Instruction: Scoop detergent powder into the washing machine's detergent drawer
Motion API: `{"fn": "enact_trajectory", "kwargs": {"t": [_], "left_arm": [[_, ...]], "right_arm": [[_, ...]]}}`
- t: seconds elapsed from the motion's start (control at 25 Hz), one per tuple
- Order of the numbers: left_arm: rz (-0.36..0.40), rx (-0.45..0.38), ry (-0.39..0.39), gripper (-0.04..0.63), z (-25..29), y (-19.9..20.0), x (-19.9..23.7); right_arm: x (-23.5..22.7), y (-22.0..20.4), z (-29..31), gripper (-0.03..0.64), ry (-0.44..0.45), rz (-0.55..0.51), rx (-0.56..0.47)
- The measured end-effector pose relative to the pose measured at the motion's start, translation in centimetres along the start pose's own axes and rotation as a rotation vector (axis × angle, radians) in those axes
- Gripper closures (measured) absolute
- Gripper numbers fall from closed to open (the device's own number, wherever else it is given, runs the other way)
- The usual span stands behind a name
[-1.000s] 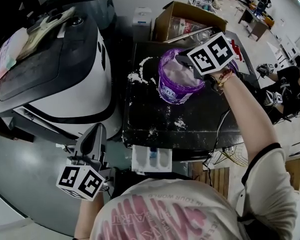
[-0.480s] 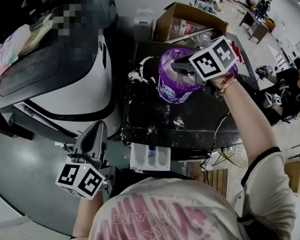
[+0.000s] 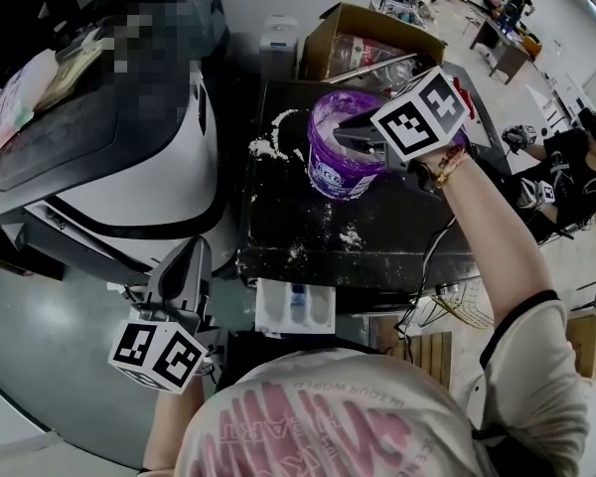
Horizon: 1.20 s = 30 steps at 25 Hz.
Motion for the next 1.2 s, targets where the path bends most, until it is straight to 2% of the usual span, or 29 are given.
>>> {"fn": "enact_trajectory", "kwargs": {"t": [0.28, 0.72, 0.96, 1.2], "left_arm": [[-0.002, -0.002, -0.005, 0.594, -0.3, -0.1, -0.2], [-0.007, -0.004, -0.017, 0.592, -0.2, -0.3, -0.6], [-0.007, -0.006, -0.024, 0.593, 0.0, -0.5, -0.8], [-0.01, -0.005, -0.033, 0.594, 0.3, -0.7, -1.1]], "right_arm": [[0.7, 0.0, -1.2, 0.615, 0.035, -0.009, -0.007], [0.5, -1.4, -2.6, 0.615, 0.069, 0.086, -0.043], [0.3, -2.3, -3.4, 0.615, 0.057, 0.217, -0.124], [-0.5, -4.0, -4.6, 0.615, 0.047, 0.498, -0.251]]}}
Point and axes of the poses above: the fingertips, and each gripper's own axes: z forward along the fingers, x to its left, y out of its top, the point moved 7 cm from there along -z, backward along the fingers, and after that the axes turned 9 degrees about -y, right-handed, at the moved point
